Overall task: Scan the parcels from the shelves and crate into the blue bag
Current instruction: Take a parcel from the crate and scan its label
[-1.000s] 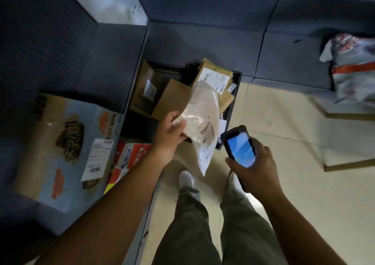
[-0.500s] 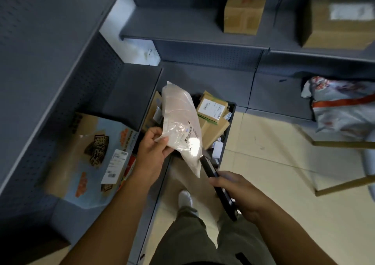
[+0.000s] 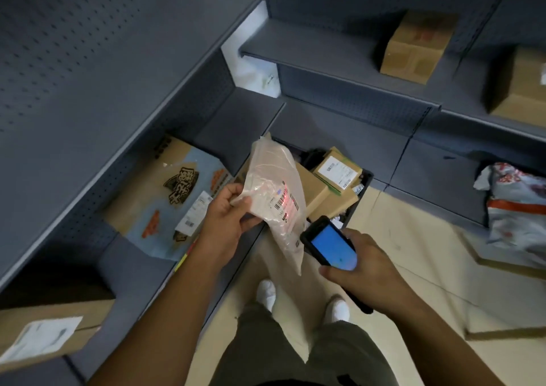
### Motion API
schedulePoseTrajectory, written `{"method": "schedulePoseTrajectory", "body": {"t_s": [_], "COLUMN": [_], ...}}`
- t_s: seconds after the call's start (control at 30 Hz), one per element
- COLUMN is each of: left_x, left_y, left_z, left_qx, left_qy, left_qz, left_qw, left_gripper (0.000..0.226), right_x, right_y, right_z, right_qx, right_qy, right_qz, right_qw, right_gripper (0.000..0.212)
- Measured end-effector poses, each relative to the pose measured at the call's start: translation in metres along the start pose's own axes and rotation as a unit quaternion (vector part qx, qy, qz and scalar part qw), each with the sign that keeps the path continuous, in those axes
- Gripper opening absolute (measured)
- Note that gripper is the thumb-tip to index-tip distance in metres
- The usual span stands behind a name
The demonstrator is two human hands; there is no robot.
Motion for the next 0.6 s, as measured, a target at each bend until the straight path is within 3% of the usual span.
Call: {"method": "schedulePoseTrajectory", "body": {"t_s": [0.3,0.47,0.6], "left_x": [0.050,0.086,0.122], "left_y": [-0.082,-0.142,-0.199], "left_z": [-0.009,-0.003,0.017], "left_qx": [-0.002,-0.017,-0.028], "left_qy": [0.024,0.054,0.085], "left_qz": [-0.051,-0.053,-0.056], "left_qw": [0.998,0.997,0.994], "left_gripper": [0.017,0.016,0.031], "right_x": [-0.007,-0.054,-0.107], "right_y": [-0.018,-0.041,-0.068], "right_z": [0.043,0.058,0.070], "right_qx": [0.049,0.040,0.052], "right_qy": [-0.221,-0.252,-0.276], "right_qz": [0.034,0.110,0.169], "right_qw": [0.974,0.961,0.945], "right_gripper": [0.063,0.063,0.061]}}
Point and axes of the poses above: each hand's wrist, its own y-axis towards the middle knuckle, its own x-axis out of the back of the hand, z = x × y, the point moved 4 cm from there along y, towards the middle knuckle, and after that the axes turned 11 degrees about z, right-handed, at the moved point
